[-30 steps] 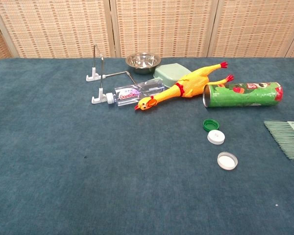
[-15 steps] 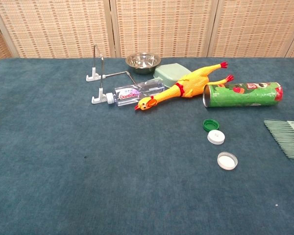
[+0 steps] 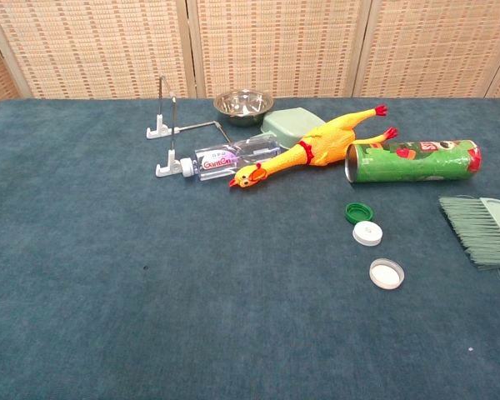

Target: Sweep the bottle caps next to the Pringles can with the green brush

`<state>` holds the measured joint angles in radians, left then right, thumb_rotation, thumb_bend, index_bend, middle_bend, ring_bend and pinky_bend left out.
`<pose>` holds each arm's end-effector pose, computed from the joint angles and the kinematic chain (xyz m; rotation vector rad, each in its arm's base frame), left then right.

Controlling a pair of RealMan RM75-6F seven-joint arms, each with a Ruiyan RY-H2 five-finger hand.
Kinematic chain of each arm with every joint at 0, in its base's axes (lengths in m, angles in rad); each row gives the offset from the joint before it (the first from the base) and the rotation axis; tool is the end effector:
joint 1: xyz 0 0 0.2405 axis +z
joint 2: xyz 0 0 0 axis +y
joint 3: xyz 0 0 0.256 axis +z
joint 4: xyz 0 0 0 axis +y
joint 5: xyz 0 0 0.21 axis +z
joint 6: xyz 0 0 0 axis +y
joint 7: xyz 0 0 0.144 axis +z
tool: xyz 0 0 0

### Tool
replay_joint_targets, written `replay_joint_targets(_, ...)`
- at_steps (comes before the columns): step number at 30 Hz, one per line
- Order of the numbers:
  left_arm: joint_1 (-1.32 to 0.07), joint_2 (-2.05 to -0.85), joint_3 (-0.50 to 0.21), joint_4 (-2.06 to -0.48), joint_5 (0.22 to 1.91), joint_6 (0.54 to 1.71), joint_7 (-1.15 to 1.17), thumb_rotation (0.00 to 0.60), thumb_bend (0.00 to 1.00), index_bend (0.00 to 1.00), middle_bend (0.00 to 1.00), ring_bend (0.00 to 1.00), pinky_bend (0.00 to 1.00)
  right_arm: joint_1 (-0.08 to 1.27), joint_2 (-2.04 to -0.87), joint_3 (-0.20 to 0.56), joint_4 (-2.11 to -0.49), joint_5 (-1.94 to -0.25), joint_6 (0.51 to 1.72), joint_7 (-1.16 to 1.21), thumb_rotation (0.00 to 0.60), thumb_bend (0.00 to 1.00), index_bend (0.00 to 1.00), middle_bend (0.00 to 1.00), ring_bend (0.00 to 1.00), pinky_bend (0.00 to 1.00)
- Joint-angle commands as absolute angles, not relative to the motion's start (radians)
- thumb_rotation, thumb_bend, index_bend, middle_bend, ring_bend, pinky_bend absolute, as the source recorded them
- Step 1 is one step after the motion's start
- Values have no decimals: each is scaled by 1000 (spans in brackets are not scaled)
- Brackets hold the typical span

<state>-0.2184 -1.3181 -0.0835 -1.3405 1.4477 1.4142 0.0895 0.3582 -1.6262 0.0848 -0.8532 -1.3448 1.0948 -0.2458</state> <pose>-0.3249 0.2352 0.1189 -1.4529 -0.7526 -0.8343 -0.3709 -0.2886 0.0375 1.6153 -0.6891 0.4333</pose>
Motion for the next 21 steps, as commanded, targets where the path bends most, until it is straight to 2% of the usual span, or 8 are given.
replay_joint_targets(1,-216,-1318,-82,-1343,1453,1420,89,600,450,0,0,0,64,358,-1550,71,-940,-1416,1187,-276,600,518,874,839,496,47)
replay_joint_targets(6,-216,-1315,-82,-1351,1457,1424,93,600,450,0,0,0,64,365,-1443,57,-1107,-1489,1261,-343,600,518,877,840,499,47)
replay_joint_targets(10,-214,-1313,-79,-1356,1458,1425,95,600,449,0,0,0,64,398,-1367,45,-1265,-1549,1257,-455,600,518,877,840,499,47)
replay_joint_targets(15,-213,-1312,-76,-1362,1468,1430,94,600,450,0,0,0,64,475,-1305,57,-1481,-1583,1173,-712,600,518,877,840,499,47)
replay_joint_targets(21,-210,-1305,-73,-1363,1473,1434,79,600,450,0,0,0,65,575,-1318,93,-1662,-1517,1015,-1088,600,518,877,840,499,47)
